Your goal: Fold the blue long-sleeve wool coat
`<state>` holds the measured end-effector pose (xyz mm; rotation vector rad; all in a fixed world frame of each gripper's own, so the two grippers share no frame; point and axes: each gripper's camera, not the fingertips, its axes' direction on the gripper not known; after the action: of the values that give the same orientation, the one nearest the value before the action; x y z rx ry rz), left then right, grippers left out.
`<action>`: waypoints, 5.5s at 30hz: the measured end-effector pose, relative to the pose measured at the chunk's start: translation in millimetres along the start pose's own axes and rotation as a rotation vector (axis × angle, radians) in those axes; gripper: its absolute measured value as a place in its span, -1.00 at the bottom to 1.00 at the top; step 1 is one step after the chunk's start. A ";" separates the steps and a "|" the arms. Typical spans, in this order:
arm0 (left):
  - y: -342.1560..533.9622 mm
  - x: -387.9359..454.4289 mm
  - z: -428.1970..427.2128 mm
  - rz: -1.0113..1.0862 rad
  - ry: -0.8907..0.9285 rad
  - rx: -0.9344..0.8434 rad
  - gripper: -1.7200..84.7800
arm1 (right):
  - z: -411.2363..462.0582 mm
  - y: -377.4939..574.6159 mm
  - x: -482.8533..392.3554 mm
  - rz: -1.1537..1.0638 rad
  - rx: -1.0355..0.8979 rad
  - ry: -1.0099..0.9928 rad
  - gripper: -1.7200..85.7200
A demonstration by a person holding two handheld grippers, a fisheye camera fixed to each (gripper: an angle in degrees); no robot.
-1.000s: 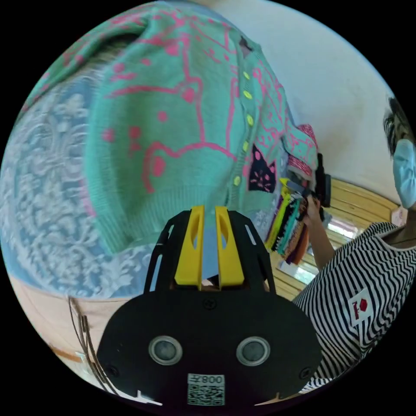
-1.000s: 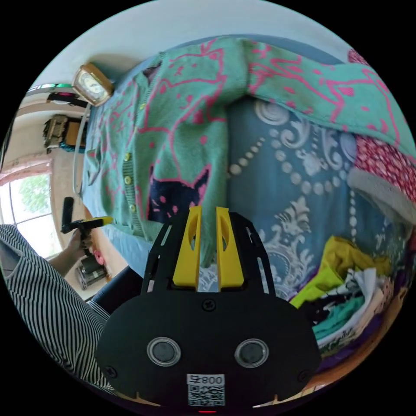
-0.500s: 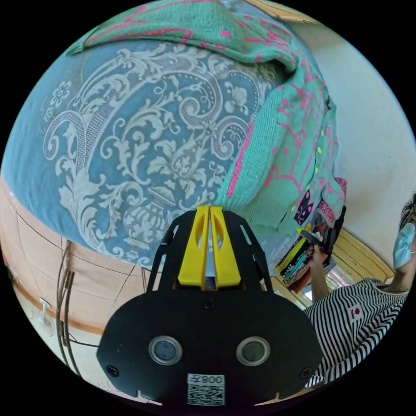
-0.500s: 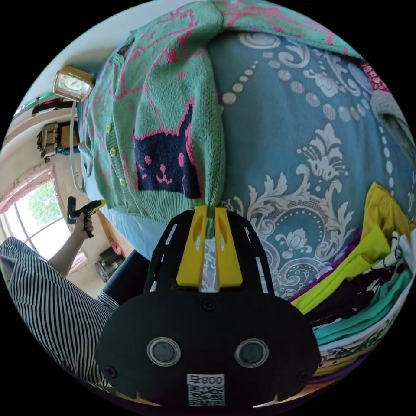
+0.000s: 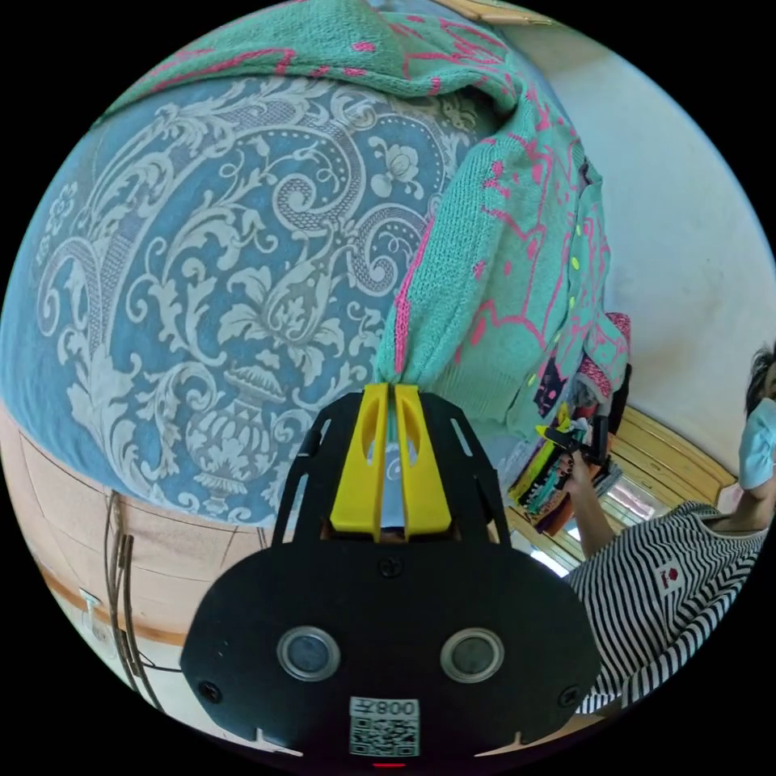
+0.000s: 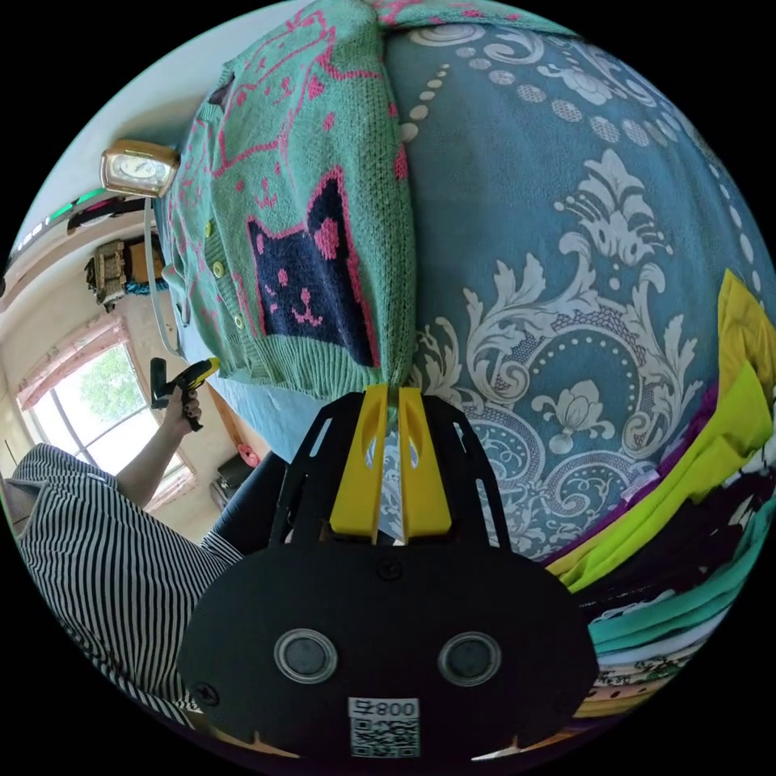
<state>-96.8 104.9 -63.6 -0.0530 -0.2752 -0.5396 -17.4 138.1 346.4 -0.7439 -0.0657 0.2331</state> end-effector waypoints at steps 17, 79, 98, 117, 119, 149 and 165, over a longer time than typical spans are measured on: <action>43.0 3.9 -11.8 -0.074 -0.031 -0.008 -0.93 | -10.6 46.8 4.4 0.076 -0.088 -0.054 -0.91; 0.3 348.2 95.3 0.486 -0.520 -0.274 -0.93 | 226.3 -54.3 -585.6 -0.937 -0.249 0.355 -0.92; -9.1 342.8 69.2 0.445 -0.262 -0.159 -0.86 | 186.0 -150.0 -451.1 -0.594 -0.179 0.005 -0.88; -86.7 379.8 146.1 0.484 0.118 -0.176 -0.82 | 31.9 -377.3 -434.7 -0.548 0.392 0.291 -0.78; -89.0 383.5 147.2 0.487 0.121 -0.185 -0.83 | 36.2 -401.8 -443.5 -0.540 0.407 0.362 -0.78; -74.2 434.9 82.4 0.412 0.115 -0.045 -0.90 | 6.5 -512.5 -366.7 -0.516 0.400 0.190 -0.93; -47.4 543.5 68.5 0.460 -0.087 0.002 -0.95 | 61.4 -383.0 -328.3 -0.663 0.254 0.345 -0.96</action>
<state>308.9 -199.1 149.3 -0.1340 -0.3369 -0.0801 -273.7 -170.2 658.6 -0.4672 0.0468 -0.5112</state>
